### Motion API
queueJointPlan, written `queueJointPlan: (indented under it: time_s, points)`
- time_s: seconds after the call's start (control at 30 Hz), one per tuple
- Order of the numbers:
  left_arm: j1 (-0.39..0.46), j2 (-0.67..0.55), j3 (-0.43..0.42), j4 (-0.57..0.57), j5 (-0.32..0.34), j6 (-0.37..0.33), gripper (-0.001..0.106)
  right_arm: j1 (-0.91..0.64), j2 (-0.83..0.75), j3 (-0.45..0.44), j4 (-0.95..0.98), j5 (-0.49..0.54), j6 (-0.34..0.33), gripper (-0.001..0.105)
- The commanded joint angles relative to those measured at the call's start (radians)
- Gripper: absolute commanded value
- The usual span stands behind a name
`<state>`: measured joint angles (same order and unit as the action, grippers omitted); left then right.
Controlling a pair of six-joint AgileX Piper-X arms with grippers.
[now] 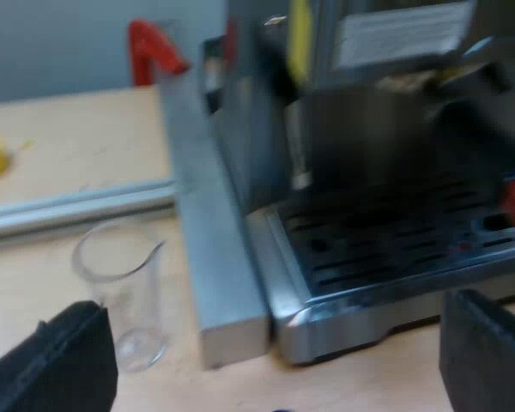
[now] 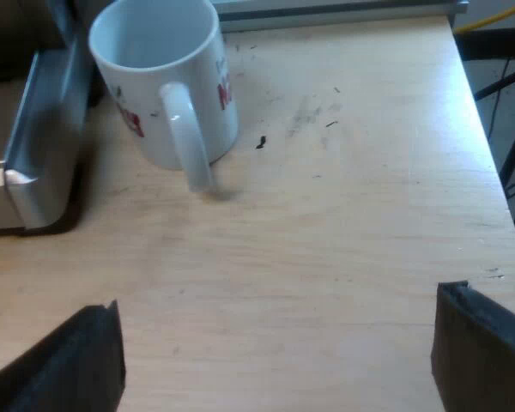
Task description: Place mug into machine
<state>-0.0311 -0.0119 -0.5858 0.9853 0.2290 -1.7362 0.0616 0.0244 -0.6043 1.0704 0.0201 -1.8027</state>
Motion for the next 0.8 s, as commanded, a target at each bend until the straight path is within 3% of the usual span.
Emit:
queueJointPlan:
  time_s: [0.03,0.27,0.57,0.67,0.8]
  points:
    - [-0.059,-0.012,-0.028,-0.016,0.035,-0.013,0.078,0.001,0.047,-0.042,0.019,-0.049,-0.034,0.074]
    - [-0.211,0.077,-0.029,-0.076,0.114,-0.004,0.078,0.003,0.172,-0.059,-0.005,-0.143,-0.034,0.074]
    - [-0.402,0.185,-0.029,-0.116,0.171,0.099,0.078,0.003,0.309,-0.056,-0.073,-0.184,-0.042,0.074]
    - [-0.453,0.222,-0.006,-0.139,0.17,0.104,0.078,0.003,0.354,-0.049,-0.11,-0.184,-0.058,0.074]
    - [-0.498,0.233,0.087,-0.277,0.171,0.104,0.078,0.003,0.4,-0.029,-0.185,-0.184,-0.064,0.074]
